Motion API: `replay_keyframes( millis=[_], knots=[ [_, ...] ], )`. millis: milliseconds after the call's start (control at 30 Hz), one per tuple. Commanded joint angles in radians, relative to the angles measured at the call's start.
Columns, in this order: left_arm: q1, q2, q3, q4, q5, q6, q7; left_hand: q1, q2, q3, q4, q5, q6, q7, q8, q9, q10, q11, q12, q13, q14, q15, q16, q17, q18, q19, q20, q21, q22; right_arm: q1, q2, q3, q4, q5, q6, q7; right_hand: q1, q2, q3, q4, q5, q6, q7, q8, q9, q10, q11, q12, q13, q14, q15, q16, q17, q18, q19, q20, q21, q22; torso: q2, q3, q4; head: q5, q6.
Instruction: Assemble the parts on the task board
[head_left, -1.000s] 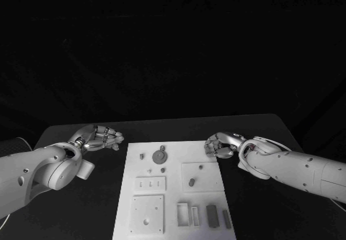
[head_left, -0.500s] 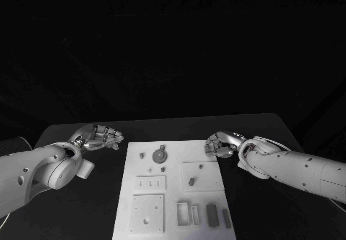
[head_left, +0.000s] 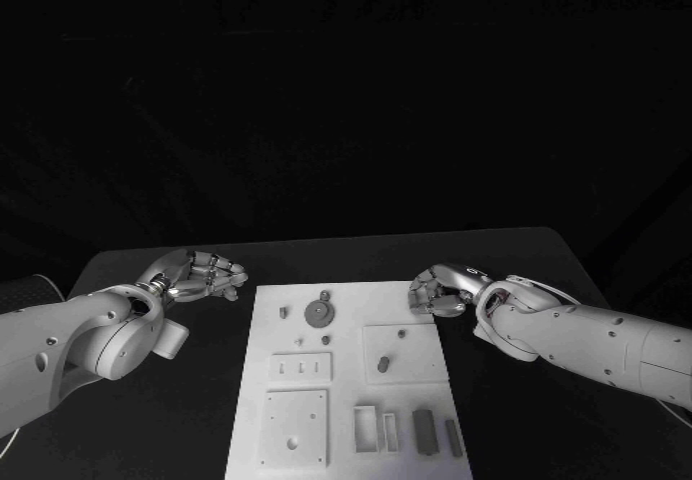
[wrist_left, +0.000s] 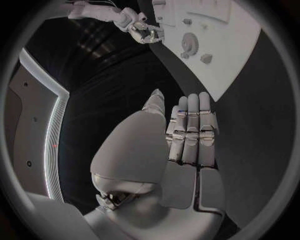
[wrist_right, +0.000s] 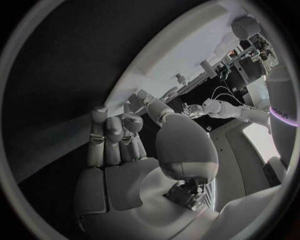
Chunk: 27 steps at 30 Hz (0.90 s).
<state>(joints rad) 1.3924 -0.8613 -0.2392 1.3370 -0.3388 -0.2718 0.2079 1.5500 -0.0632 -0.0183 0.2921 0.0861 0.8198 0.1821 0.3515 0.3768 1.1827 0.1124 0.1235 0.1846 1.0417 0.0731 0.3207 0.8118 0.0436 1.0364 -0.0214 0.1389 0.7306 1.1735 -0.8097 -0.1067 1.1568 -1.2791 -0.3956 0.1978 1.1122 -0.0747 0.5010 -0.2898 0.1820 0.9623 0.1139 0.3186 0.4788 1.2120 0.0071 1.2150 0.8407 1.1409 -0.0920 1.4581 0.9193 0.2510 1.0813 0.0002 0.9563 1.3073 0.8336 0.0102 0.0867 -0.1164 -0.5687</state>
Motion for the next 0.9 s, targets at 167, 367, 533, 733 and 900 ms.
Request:
replay_keyframes(
  millis=[167,367,533,733,900],
  knots=[
    [0.0,0.004,0.001,0.007,-0.041,-0.01,-0.011,0.017,0.005,0.003,-0.002,0.006,0.007,0.002,-0.004,0.004,0.005,0.001,-0.003,0.005,0.018,-0.002,-0.004,0.007,0.009,0.011,-0.006,-0.001,0.005,-0.001,-0.004,0.001,0.027,0.013,-0.026,0.006,-0.002,0.009,0.003,0.0,0.008,0.008,-0.003,0.008,0.002,0.005,-0.007,0.005,-0.001,0.002,-0.006,0.004,-0.001,0.011,0.001,-0.008,0.008,0.017,0.0,0.0001,0.0007,0.0,0.003],
    [0.001,0.002,0.001,0.014,-0.106,-0.014,-0.068,0.028,0.013,0.01,-0.001,0.01,0.031,-0.008,0.005,0.01,0.026,-0.009,0.009,0.019,0.038,-0.01,0.003,0.024,0.009,0.025,-0.013,0.003,0.013,0.0,-0.015,0.013,0.058,0.01,-0.031,-0.006,0.0,0.009,0.003,-0.001,0.009,0.008,-0.003,0.008,0.003,0.006,-0.008,0.005,-0.001,0.003,-0.006,0.004,-0.001,0.011,0.002,-0.009,0.008,0.017,-0.002,0.0002,0.0002,0.002,0.005],
    [0.002,0.005,0.001,0.022,-0.18,0.029,-0.145,-0.104,0.004,-0.012,-0.002,0.094,0.033,-0.008,-0.002,0.01,0.032,-0.016,0.012,0.037,0.048,-0.016,0.004,0.048,0.01,0.033,-0.026,0.004,0.023,0.017,-0.021,0.02,0.098,0.011,-0.03,-0.019,0.002,0.007,0.004,-0.002,0.009,0.01,-0.004,0.008,0.004,0.007,-0.009,0.005,-0.001,0.004,-0.007,0.005,-0.001,0.011,0.003,-0.01,0.009,0.017,-0.002,-0.0006,-0.0013,0.002,0.01],
    [0.007,0.03,0.003,0.018,-0.231,0.063,-0.257,-0.249,0.001,0.01,0.002,0.075,0.078,-0.028,0.01,0.023,0.074,-0.042,0.041,0.095,0.088,-0.043,0.033,0.112,0.01,0.071,-0.045,0.025,0.056,0.04,-0.008,0.021,0.134,0.01,-0.023,-0.037,0.002,0.006,0.004,-0.001,0.008,0.011,-0.004,0.008,0.005,0.009,-0.009,0.005,-0.001,0.006,-0.008,0.005,-0.001,0.011,0.004,-0.011,0.01,0.017,-0.007,-0.0005,-0.0027,0.005,0.014],
    [0.021,0.061,0.004,0.018,-0.25,0.071,-0.328,-0.316,0.017,0.015,-0.002,0.068,0.106,-0.042,0.011,0.042,0.092,-0.064,0.087,0.171,0.092,-0.065,0.112,0.166,0.008,0.093,-0.069,0.06,0.112,0.045,0.014,0.021,0.15,0.002,-0.012,-0.063,0.001,0.005,0.003,-0.001,0.007,0.011,-0.005,0.008,0.006,0.01,-0.009,0.005,-0.001,0.006,-0.008,0.005,-0.001,0.011,0.004,-0.012,0.01,0.017,-0.015,-0.003,-0.0029,0.011,0.014]
  ],
)
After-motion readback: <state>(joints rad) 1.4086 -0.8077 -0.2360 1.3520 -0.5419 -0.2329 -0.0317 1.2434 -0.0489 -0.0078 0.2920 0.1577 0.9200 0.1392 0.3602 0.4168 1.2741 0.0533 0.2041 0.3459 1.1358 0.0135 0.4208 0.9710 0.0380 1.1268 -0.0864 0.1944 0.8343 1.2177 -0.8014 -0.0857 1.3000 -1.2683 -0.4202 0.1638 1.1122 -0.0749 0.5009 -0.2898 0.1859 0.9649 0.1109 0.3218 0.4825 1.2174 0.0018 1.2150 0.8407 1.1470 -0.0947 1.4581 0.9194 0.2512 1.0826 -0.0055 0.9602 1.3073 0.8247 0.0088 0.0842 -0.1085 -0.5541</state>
